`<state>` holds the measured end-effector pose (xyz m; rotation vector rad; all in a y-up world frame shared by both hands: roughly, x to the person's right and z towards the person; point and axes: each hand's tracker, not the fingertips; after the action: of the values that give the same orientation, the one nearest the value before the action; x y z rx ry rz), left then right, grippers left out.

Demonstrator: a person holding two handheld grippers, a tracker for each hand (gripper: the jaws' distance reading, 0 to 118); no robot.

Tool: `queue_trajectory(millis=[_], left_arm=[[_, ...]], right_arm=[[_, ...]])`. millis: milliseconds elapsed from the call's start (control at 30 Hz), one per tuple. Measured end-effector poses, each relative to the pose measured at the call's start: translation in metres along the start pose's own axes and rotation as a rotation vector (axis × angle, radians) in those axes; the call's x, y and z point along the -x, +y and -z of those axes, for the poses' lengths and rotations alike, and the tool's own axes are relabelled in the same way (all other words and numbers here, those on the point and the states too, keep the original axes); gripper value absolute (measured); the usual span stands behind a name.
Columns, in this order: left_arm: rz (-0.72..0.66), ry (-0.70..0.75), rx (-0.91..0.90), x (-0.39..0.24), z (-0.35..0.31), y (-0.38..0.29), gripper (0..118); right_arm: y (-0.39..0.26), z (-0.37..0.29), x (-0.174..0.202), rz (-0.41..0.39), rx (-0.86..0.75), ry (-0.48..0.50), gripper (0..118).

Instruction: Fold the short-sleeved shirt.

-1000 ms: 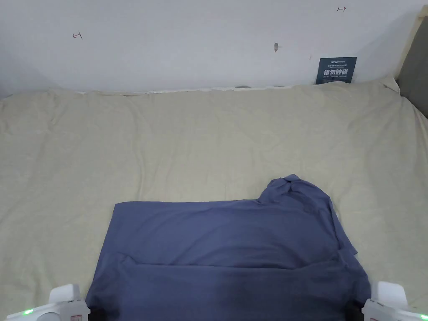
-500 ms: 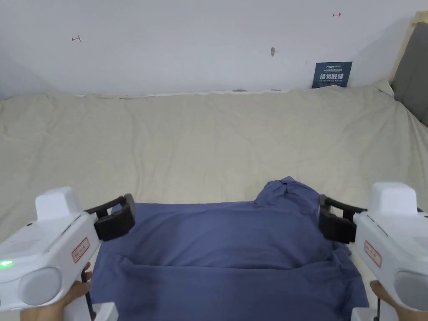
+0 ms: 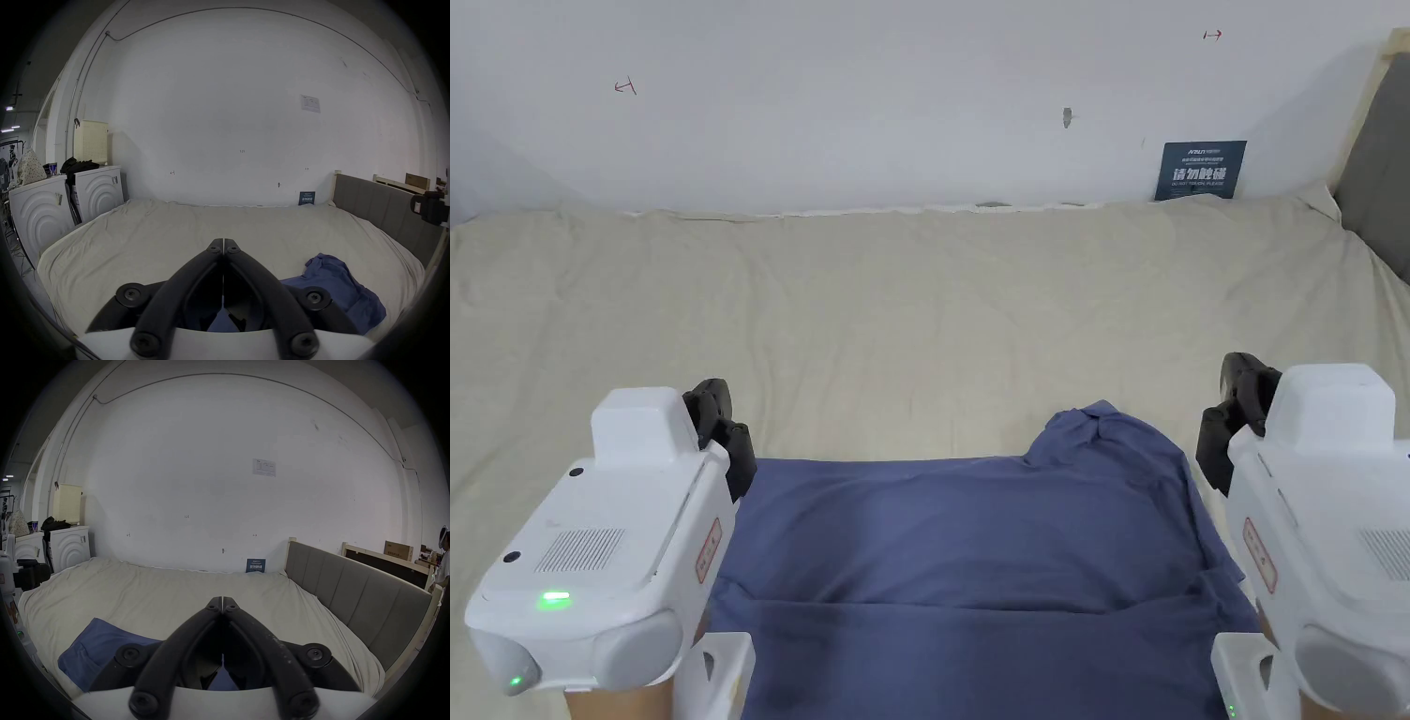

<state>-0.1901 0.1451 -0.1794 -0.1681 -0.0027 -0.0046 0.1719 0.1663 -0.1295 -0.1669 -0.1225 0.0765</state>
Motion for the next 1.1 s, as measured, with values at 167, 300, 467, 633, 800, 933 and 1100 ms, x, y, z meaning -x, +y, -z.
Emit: queue_trajectory(millis=[167,300,467,633,800,933,1100], left_arm=[[0.002,0.012,0.024,0.011,0.031,0.003,0],[0.004,-0.004,0.109,0.027,0.078,0.002,0],[-0.117,-0.026,0.393,0.065,0.169,-0.015,0],[-0.233,-0.051,0.678,0.103,0.253,-0.056,8],[-0.167,-0.025,0.830,0.111,0.296,-0.103,107],[-0.133,0.013,0.854,0.107,0.309,-0.126,104],[-0.092,0.029,0.876,0.102,0.325,-0.154,50]], right_arm=[[-0.001,0.019,0.001,0.012,0.013,0.004,2],[-0.003,0.042,0.002,0.009,0.034,0.009,2],[-0.007,0.075,0.005,-0.004,0.064,0.015,2],[-0.015,0.106,0.006,-0.003,0.108,0.014,2],[-0.029,0.130,0.006,0.003,0.161,0.002,2],[-0.043,0.146,0.003,0.003,0.205,-0.017,3],[-0.060,0.161,-0.008,0.019,0.266,-0.022,3]])
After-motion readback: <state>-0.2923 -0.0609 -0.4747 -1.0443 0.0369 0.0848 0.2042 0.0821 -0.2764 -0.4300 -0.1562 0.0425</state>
